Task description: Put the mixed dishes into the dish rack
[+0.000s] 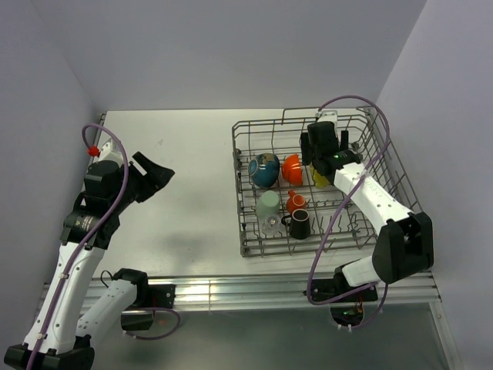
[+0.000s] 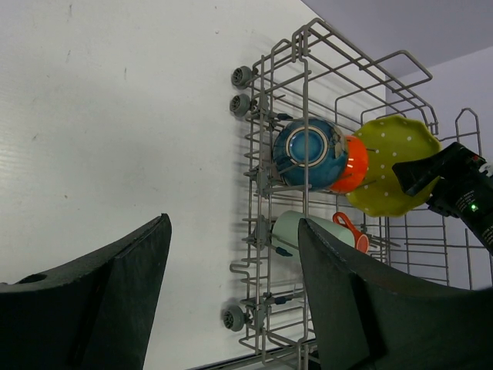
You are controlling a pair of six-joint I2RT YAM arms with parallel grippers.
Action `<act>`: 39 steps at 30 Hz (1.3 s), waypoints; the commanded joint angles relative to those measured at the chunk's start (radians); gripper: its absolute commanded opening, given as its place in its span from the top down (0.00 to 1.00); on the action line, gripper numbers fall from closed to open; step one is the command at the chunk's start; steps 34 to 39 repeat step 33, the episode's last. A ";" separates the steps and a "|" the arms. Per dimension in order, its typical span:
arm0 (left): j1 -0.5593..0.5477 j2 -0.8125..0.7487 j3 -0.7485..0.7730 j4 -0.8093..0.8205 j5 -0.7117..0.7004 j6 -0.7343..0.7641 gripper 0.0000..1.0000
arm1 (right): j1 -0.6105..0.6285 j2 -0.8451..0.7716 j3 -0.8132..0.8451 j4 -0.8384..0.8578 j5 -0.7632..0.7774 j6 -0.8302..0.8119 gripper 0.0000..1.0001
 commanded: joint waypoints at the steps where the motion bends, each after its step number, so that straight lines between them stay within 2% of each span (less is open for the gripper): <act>1: 0.001 -0.004 0.000 0.033 0.024 -0.003 0.27 | -0.007 -0.019 0.041 0.034 0.015 0.016 0.06; 11: 0.001 0.000 -0.011 0.039 0.032 -0.011 0.26 | -0.007 -0.111 0.055 0.007 0.061 0.042 0.00; 17: 0.001 -0.016 -0.025 0.015 0.023 -0.026 0.21 | 0.003 -0.169 0.157 -0.240 0.104 0.176 0.00; 24: 0.001 -0.064 -0.105 0.007 0.027 -0.046 0.20 | 0.035 -0.398 0.118 -0.363 -0.097 0.324 0.00; 31: 0.001 -0.130 -0.204 0.039 0.080 -0.100 0.20 | 0.078 -0.642 -0.023 -0.337 -0.404 0.381 0.00; 33: 0.001 -0.151 -0.239 0.060 0.121 -0.127 0.20 | 0.078 -0.686 -0.068 -0.332 -0.442 0.400 0.00; 39: 0.001 -0.151 -0.239 0.060 0.121 -0.127 0.20 | 0.078 -0.686 -0.068 -0.332 -0.442 0.400 0.00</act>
